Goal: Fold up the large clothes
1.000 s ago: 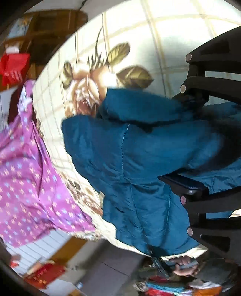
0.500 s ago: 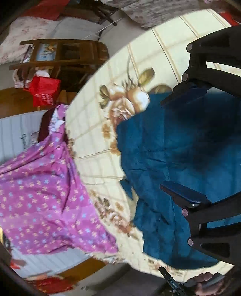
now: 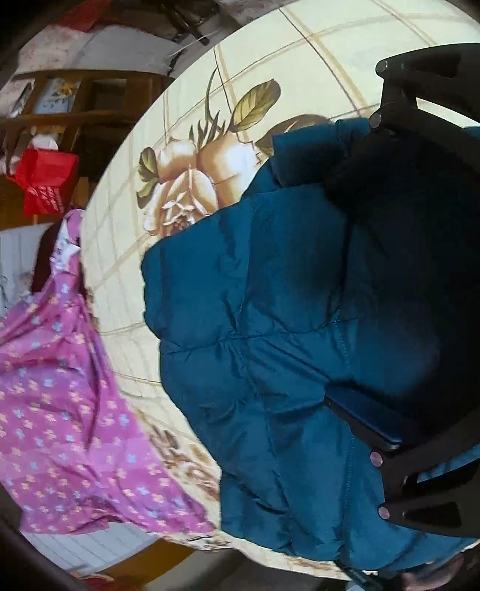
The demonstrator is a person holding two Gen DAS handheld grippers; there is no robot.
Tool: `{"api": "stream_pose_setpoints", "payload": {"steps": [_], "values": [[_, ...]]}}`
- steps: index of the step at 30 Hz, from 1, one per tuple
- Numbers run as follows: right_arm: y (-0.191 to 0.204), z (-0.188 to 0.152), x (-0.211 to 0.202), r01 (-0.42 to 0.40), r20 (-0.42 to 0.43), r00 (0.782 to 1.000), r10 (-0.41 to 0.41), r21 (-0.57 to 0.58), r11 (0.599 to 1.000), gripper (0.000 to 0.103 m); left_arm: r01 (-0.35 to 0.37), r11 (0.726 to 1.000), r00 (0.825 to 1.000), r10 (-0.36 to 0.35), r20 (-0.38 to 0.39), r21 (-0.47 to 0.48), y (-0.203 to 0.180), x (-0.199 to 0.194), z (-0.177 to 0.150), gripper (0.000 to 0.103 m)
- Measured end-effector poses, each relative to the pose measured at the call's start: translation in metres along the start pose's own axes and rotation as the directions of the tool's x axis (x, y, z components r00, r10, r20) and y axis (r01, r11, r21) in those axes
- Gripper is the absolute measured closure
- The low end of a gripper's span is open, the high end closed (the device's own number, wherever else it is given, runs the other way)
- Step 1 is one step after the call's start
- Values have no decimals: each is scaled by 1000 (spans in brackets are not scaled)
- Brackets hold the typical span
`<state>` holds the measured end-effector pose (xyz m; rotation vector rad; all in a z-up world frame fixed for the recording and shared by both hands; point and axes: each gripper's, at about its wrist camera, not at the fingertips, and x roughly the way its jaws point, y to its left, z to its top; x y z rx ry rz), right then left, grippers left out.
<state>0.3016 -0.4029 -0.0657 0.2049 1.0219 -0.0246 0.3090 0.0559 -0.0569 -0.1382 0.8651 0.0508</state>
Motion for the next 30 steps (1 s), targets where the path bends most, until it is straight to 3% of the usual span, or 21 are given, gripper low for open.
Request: {"api": "stream_pose_setpoints", "payload": {"steps": [2,3,5,7,9,11,13,18,21,25,28,30], "values": [[8,7,-15,130,31,991,-131,42,991,3,7,1000,1000,-7,10,-12,0,-3,-2,24],[21,12,-26,153,75,985,-156,44,987,3,10,1000,1000,-10,14,-17,1,-3,-3,24],[60,21,-39,15,138,990,-15,1,1000,3,18,999,1000,-18,23,-31,3,-5,-4,24],[105,30,-33,-98,102,989,107,-81,992,3,30,999,999,-29,25,-44,5,-6,-5,24],[142,34,-19,-102,82,990,116,-161,982,3,33,998,999,-32,24,-50,5,-7,-5,24],[160,37,19,-37,-3,999,37,-169,985,2,30,998,999,-29,21,-53,5,-6,-4,23],[160,37,51,-2,-89,996,-13,-160,987,0,43,996,999,-42,15,-80,8,-6,-2,23],[159,34,57,-9,-58,998,-1,-175,985,0,76,989,997,-78,-10,-124,13,0,2,19],[150,33,38,-46,-2,999,46,-147,988,2,73,988,997,-76,-20,-133,13,1,2,18],[122,18,-20,-69,105,991,78,-88,994,2,54,990,998,-57,-16,-134,11,0,1,19],[91,0,-44,59,119,992,-47,-101,993,2,47,990,999,-49,-15,-132,10,-1,0,18],[61,-10,-42,119,66,991,-112,-111,987,2,50,989,999,-53,-15,-140,11,0,0,18]]}}
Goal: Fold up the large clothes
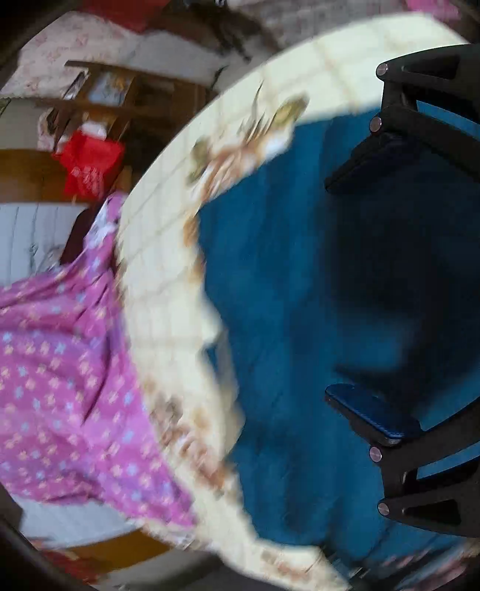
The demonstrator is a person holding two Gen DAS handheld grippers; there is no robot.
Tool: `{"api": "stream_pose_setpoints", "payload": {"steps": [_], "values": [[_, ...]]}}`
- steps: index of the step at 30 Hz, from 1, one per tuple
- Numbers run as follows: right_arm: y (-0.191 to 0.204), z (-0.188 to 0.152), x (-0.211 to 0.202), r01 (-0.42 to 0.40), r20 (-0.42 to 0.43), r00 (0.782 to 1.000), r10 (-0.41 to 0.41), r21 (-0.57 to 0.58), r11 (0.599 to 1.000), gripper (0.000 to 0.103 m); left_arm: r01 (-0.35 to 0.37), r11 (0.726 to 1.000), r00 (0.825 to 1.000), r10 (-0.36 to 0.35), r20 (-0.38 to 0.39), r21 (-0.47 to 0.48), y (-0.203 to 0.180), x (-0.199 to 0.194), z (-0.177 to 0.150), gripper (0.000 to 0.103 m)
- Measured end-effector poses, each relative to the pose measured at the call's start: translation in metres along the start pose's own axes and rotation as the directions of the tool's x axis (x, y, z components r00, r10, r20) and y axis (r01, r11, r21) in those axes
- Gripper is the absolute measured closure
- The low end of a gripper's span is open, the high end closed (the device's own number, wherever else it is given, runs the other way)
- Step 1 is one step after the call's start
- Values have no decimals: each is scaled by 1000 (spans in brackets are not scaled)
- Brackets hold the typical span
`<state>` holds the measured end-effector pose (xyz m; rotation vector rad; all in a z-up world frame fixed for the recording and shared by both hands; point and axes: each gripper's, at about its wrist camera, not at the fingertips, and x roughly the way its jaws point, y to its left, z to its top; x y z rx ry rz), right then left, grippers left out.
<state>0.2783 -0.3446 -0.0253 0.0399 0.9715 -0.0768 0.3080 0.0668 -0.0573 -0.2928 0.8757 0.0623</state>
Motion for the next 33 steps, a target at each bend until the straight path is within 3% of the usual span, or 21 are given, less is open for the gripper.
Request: {"api": "stream_pose_setpoints", "payload": {"steps": [2,5,7,18,26,29,33], "values": [[-28,-14,6,-1,-37,999,2,27,1000,0,-1,1000,1000,1,-4,-9,0,0,1,18],[-69,-35,10,-112,-4,993,115,163,980,0,-2,1000,1000,2,-15,-15,1,1,3,18],[-75,-44,13,-157,31,988,154,196,968,0,3,1000,1000,-4,-15,-25,3,0,4,18],[-67,-58,19,-167,149,979,141,180,969,0,3,1000,1000,-3,-22,-27,2,0,5,18],[-66,-55,20,-171,140,979,146,191,967,0,19,1000,999,-19,-34,-4,2,2,7,18],[-69,-55,22,-194,96,980,176,241,951,0,-10,998,998,14,-65,64,-6,6,10,17],[-76,-60,23,-244,107,969,224,246,938,0,-54,992,998,59,-38,113,-14,5,3,17]]}}
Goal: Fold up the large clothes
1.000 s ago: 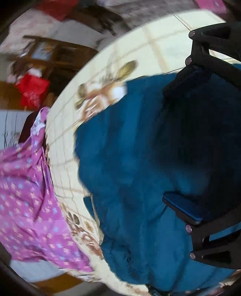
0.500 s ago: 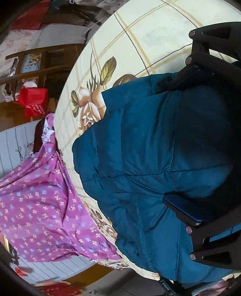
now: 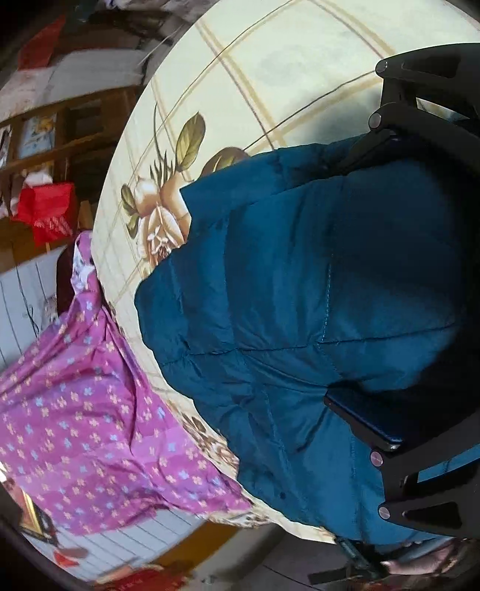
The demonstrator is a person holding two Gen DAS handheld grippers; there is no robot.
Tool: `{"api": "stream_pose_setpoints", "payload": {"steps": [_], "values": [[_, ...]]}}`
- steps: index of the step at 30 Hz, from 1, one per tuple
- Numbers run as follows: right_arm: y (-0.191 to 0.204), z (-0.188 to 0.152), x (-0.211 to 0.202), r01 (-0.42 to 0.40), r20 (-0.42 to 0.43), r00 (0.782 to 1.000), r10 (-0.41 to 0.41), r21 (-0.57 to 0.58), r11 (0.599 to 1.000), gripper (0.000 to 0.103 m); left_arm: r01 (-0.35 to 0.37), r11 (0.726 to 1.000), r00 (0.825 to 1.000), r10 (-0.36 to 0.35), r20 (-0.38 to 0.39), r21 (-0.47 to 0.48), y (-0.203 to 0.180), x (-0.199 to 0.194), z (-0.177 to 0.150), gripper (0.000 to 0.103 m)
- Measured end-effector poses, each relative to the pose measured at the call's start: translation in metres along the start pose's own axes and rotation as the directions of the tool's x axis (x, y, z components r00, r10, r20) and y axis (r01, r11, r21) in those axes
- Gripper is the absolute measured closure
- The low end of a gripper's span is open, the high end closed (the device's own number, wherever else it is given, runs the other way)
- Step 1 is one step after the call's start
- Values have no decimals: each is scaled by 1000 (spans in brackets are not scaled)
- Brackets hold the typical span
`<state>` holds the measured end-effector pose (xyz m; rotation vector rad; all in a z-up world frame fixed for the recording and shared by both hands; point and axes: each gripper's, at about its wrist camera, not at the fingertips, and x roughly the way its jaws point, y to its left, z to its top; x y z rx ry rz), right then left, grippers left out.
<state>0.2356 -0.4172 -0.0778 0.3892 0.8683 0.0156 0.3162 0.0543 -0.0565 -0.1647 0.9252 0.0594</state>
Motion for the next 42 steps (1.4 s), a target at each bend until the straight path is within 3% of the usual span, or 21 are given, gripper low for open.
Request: {"api": "stream_pose_setpoints", "payload": {"steps": [2,4,7,10,12,14,16,21,25,30,35,42], "values": [[0,0,-1,10,0,1000,-10,-8,1000,0,2,1000,1000,-2,-23,8,-1,0,0,17],[5,1,-5,53,4,999,-53,-32,998,0,48,999,997,-48,-54,-9,4,-10,2,17],[25,-3,-44,136,93,987,-130,-67,988,2,111,992,994,-110,24,-63,16,-62,-3,17],[45,-20,-98,106,213,973,-86,-82,991,2,128,992,990,-126,63,-21,9,-112,-20,17],[58,-39,-131,69,240,970,-43,-102,992,2,85,996,993,-87,75,34,-3,-146,-43,17],[68,-57,-152,77,232,972,-46,-126,989,1,59,995,996,-64,65,84,-15,-166,-66,17],[82,-83,-172,87,156,986,-61,-169,982,1,46,990,998,-51,32,135,-32,-182,-97,17],[110,-141,-209,146,100,988,-121,-307,940,1,150,962,988,-139,-63,228,-73,-213,-178,17],[115,-176,-236,160,91,986,-137,-343,926,1,190,949,981,-171,-95,250,-86,-235,-212,17],[112,-197,-274,168,124,983,-133,-336,927,1,148,959,989,-140,-51,241,-77,-268,-226,17],[118,-209,-302,147,147,984,-102,-339,929,1,150,959,988,-151,-16,239,-64,-296,-234,17],[123,-216,-321,112,159,985,-61,-338,934,1,132,962,990,-142,23,241,-58,-315,-239,17]]}}
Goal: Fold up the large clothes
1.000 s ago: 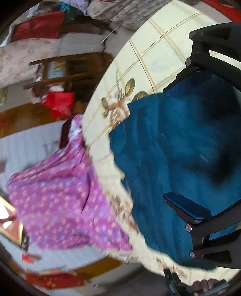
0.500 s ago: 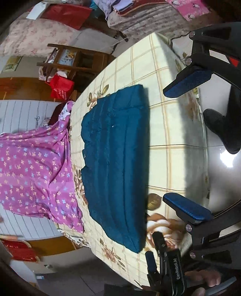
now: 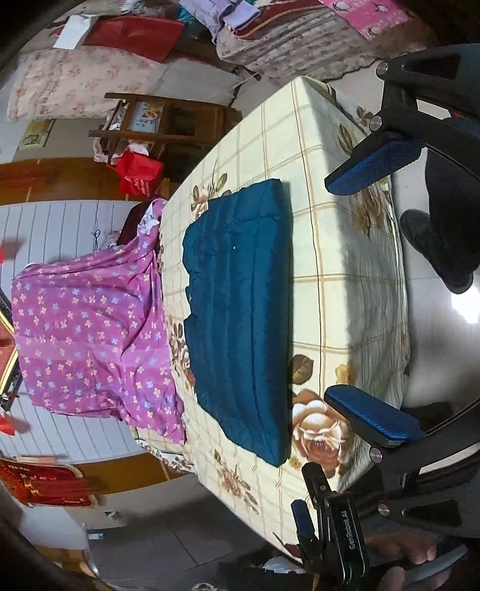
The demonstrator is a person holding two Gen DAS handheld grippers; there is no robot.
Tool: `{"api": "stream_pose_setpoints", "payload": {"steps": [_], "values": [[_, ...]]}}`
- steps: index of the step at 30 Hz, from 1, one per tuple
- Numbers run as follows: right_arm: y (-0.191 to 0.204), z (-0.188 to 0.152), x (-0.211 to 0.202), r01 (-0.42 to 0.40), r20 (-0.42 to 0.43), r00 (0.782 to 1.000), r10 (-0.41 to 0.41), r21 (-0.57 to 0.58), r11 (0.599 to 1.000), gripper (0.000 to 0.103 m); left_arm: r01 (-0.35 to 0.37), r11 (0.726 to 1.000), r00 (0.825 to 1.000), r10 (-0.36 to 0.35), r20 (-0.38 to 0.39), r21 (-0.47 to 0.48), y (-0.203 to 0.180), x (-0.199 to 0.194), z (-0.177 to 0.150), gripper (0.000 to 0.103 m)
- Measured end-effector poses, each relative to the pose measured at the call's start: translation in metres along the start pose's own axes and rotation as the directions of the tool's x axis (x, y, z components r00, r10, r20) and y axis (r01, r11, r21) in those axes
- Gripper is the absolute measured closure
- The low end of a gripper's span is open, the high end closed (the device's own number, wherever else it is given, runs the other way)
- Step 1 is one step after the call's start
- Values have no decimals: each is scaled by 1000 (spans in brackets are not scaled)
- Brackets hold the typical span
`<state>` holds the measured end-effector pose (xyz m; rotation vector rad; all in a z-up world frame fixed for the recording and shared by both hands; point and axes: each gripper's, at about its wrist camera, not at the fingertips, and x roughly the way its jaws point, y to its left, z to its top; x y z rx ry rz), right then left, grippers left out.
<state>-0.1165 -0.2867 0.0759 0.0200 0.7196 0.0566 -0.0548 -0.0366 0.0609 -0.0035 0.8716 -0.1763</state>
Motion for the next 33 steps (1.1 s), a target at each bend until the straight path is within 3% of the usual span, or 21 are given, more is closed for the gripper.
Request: {"api": "stream_pose_setpoints", "payload": {"steps": [20,33], "values": [[11,2,-4,8,17,1000,-7,-54,999,1,-19,1000,1000,19,-8,-4,6,4,1,17],[13,1,-3,4,15,1000,-3,-52,999,1,7,1000,1000,-7,-7,13,1,3,-2,17]]}}
